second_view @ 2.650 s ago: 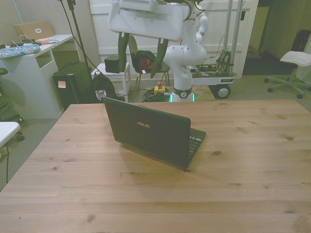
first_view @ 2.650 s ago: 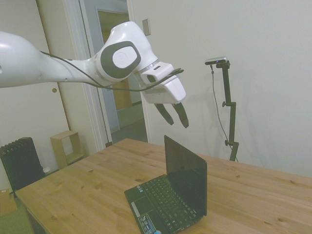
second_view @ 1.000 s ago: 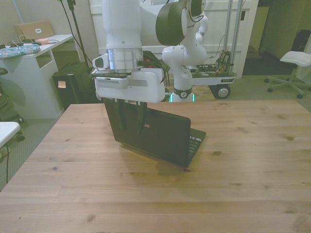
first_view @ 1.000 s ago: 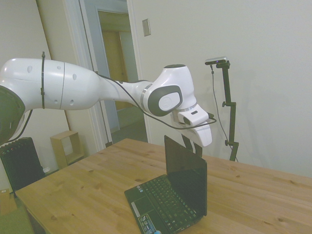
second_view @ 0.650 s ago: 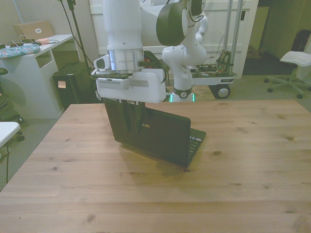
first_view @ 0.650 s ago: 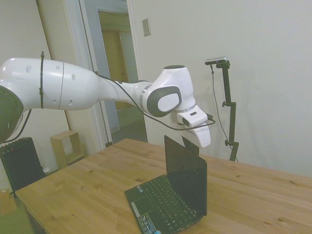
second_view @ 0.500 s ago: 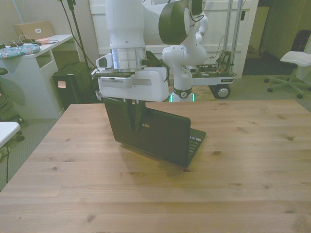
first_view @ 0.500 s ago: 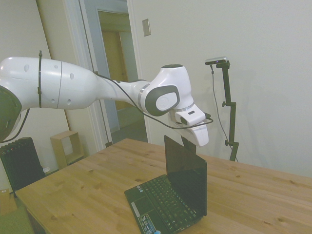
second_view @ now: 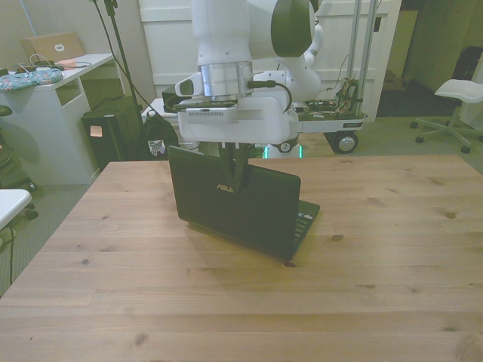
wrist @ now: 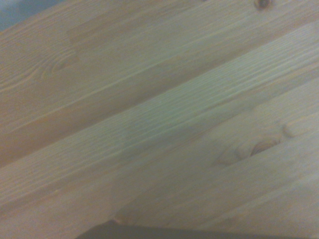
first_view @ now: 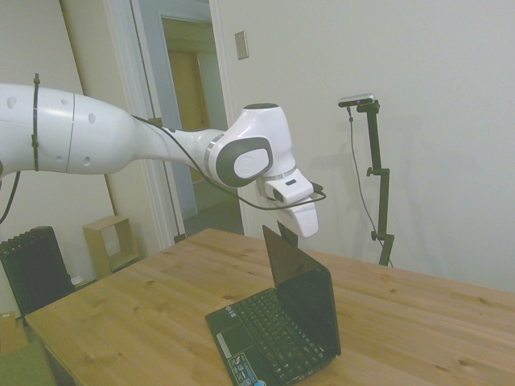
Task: Close the laptop
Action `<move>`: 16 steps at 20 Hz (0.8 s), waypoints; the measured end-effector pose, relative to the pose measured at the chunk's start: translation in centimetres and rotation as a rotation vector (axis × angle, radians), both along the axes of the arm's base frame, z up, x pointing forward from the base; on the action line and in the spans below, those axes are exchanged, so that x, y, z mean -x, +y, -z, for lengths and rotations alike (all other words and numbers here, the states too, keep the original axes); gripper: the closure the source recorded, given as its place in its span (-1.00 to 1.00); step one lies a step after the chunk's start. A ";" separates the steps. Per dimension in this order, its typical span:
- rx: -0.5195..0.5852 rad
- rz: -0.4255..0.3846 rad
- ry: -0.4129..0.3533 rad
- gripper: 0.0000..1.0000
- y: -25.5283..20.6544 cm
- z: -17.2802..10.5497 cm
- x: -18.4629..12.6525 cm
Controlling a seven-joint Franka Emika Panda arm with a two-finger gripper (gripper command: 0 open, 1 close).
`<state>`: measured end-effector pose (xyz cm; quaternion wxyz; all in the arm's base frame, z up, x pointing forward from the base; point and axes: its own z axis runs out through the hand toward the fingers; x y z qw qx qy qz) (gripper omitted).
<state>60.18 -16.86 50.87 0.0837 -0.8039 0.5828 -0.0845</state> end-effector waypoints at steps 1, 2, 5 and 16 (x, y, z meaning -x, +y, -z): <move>-0.003 -0.004 0.005 1.00 0.6 0.3 0.3; -0.006 -0.008 0.007 1.00 1.2 0.6 0.6; -0.023 -0.020 0.033 1.00 3.6 2.1 1.7; -0.085 -0.068 0.192 1.00 12.3 11.9 6.3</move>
